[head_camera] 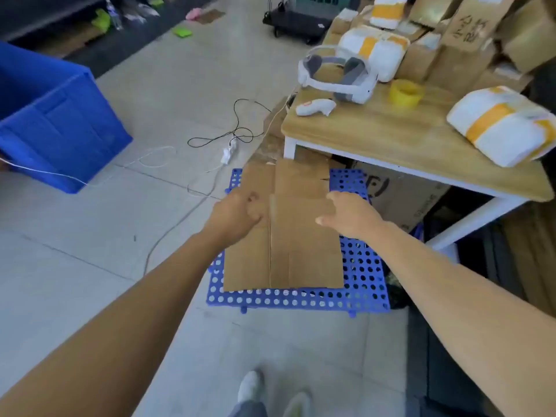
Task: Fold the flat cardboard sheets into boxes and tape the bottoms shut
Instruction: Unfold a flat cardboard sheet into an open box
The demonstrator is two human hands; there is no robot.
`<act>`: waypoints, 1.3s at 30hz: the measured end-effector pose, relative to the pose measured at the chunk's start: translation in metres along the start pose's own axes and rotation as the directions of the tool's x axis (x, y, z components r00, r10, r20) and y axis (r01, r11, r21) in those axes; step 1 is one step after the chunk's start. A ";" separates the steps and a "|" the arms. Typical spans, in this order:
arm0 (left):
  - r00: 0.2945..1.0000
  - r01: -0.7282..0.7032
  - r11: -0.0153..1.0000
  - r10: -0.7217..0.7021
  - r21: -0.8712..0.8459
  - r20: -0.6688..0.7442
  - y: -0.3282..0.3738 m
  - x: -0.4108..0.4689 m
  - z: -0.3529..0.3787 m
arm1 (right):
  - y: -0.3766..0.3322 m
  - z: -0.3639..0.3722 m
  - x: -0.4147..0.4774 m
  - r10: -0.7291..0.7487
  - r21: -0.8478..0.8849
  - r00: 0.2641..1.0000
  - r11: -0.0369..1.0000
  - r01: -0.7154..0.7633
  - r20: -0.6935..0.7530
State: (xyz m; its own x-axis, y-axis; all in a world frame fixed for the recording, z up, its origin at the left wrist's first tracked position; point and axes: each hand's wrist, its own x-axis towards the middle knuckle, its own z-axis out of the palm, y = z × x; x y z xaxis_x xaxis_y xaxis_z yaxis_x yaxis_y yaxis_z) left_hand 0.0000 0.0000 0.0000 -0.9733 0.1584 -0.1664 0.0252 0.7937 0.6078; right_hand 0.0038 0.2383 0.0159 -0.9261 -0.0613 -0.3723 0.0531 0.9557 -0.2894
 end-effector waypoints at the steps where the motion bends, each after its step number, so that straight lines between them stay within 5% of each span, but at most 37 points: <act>1: 0.999 0.049 0.999 -0.049 -0.013 0.006 -0.007 0.005 0.008 | 0.005 0.009 0.007 0.032 0.022 0.999 0.999 -0.033 0.037; 13: 0.839 0.542 0.835 -0.530 -0.098 0.121 -0.117 0.050 0.125 | 0.087 0.160 0.085 0.299 0.300 0.938 0.891 -0.341 0.176; 26: 0.652 0.698 0.491 -0.737 -0.521 0.178 -0.156 0.066 0.155 | 0.105 0.200 0.101 0.550 0.719 0.800 0.452 -0.528 0.242; 39: 0.724 0.606 0.655 -0.689 -0.451 -0.028 -0.127 0.059 0.129 | 0.091 0.164 0.085 0.533 0.869 0.812 0.258 -0.423 0.237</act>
State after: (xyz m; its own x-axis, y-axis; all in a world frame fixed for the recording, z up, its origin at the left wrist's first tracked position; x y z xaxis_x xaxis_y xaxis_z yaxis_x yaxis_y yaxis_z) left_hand -0.0314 -0.0157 -0.1877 -0.7282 -0.4492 -0.5176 -0.6767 0.3513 0.6471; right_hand -0.0087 0.2735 -0.1863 -0.6352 0.3919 -0.6655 0.7297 0.0223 -0.6834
